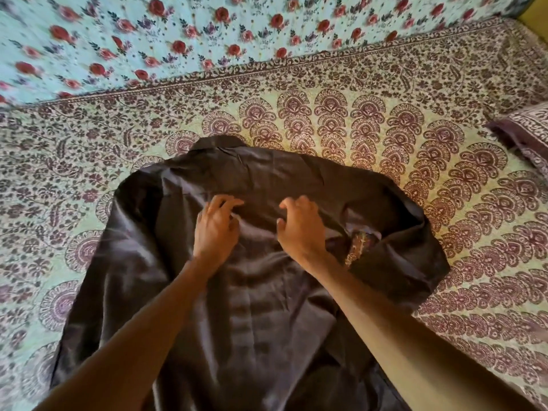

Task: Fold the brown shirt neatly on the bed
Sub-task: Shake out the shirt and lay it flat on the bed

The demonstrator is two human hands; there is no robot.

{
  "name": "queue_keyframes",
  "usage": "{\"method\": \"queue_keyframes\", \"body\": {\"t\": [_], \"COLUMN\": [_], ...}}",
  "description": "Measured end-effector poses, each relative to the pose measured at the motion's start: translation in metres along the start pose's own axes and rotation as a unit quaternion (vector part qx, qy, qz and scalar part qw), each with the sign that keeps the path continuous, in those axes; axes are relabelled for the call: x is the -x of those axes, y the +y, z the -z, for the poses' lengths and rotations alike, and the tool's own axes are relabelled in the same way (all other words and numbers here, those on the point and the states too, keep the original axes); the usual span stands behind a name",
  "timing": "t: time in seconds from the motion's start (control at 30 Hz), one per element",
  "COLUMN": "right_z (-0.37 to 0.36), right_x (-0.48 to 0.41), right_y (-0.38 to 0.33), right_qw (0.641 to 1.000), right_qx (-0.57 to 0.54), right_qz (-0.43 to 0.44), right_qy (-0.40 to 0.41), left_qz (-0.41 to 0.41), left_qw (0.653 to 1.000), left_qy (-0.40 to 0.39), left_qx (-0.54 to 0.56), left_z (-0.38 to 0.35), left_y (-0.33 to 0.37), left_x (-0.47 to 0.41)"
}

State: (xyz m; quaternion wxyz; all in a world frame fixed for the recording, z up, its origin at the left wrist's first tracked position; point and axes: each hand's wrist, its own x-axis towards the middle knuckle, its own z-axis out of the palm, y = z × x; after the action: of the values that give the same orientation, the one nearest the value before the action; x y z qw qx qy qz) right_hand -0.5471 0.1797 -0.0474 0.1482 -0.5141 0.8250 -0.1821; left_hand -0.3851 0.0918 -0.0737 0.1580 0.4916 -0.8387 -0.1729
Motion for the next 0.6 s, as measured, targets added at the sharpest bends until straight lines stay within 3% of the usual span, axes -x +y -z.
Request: {"method": "queue_keyframes", "body": {"t": [0.1,0.23,0.33,0.43,0.6], "right_z": [-0.038,-0.071,-0.092,-0.114,-0.141], "right_x": [-0.017,-0.046,-0.075,-0.093,-0.080], "right_y": [-0.045,-0.108,-0.147,-0.171,-0.177], "right_qw": [0.997,0.995,0.992,0.985,0.992], "right_qx": [0.047,-0.015,-0.051,-0.046,0.093], "right_qz": [0.064,0.091,0.041,-0.050,-0.032], "right_qy": [0.000,-0.030,-0.107,-0.159,-0.081], "left_qz": [0.084,0.209,0.261,0.313,0.307], "left_qw": [0.992,0.966,0.958,0.943,0.945], "left_qy": [0.095,0.132,0.076,-0.048,-0.111], "left_qx": [-0.022,-0.071,-0.092,-0.103,-0.016], "left_z": [0.028,0.060,0.079,0.091,0.110], "left_y": [-0.041,-0.095,-0.133,-0.164,-0.190], "left_x": [-0.005,-0.026,-0.049,-0.066,-0.091]}}
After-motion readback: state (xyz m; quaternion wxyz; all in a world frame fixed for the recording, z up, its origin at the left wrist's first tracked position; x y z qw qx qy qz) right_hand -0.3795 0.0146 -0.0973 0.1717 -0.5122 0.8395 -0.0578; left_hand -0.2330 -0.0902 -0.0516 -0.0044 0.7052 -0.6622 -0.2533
